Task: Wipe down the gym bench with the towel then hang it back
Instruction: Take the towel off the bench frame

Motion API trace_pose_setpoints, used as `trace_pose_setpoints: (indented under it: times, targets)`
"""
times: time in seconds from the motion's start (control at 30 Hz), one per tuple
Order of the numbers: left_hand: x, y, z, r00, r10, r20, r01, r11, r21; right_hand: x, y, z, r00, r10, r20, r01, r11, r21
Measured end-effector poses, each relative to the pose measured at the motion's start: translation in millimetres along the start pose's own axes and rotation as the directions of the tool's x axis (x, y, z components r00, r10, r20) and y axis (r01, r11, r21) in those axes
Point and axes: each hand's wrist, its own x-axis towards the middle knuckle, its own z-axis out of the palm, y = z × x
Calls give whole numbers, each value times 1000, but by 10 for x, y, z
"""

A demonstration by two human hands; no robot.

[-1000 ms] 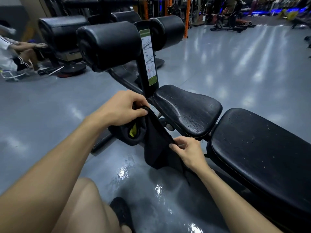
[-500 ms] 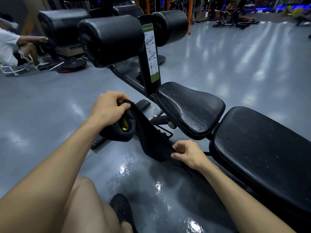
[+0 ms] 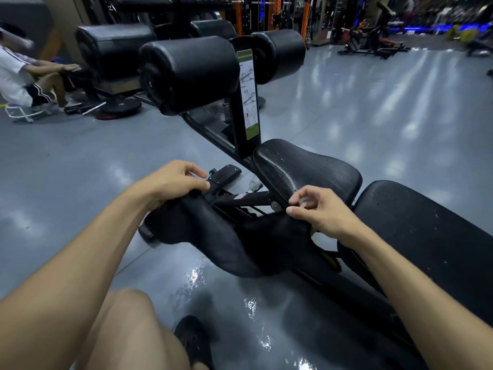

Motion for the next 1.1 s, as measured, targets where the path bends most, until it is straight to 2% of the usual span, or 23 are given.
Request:
trace_pose_setpoints:
  times: [0.1,0.17,0.27,0.4,0.47,0.6,0.8,0.9,1.0,1.1]
  targets:
    - [-25,134,56,999,10,40,-5,991,-136,-23,-269,33,1000,-18,14,16,988,153]
    - [-54,210,104,997,50,65,-40,988,-148,-60,-412,34,999,-17,27,9,960,279]
    - [-115,299,182,983,152,104,-147,988,-53,-140,-554,-12,987,9,161,-80,895,439]
    - [-193,396,278,945,298,136,-290,954,-74,-283,-576,-16,943,-5,332,-166,859,485]
    - [-225,433,299,934,330,137,-322,944,-78,-366,-560,48,944,-38,328,-125,878,462]
    - [-271,448,337,924,376,67,-365,922,-130,-421,-572,240,973,-141,184,44,891,452]
    - [-301,484,352,909,406,-96,-415,902,-119,-316,-745,424,949,-309,-68,316,938,145]
    - [-333,514,372,900,422,-108,-435,882,-180,-265,-800,445,921,-327,-211,338,941,16]
    - [-380,548,387,897,426,-119,-443,870,-219,-223,-826,414,889,-378,-259,352,925,-142]
    - [-426,605,400,872,468,-140,-487,858,-163,-221,-819,357,876,-408,-258,317,890,-328]
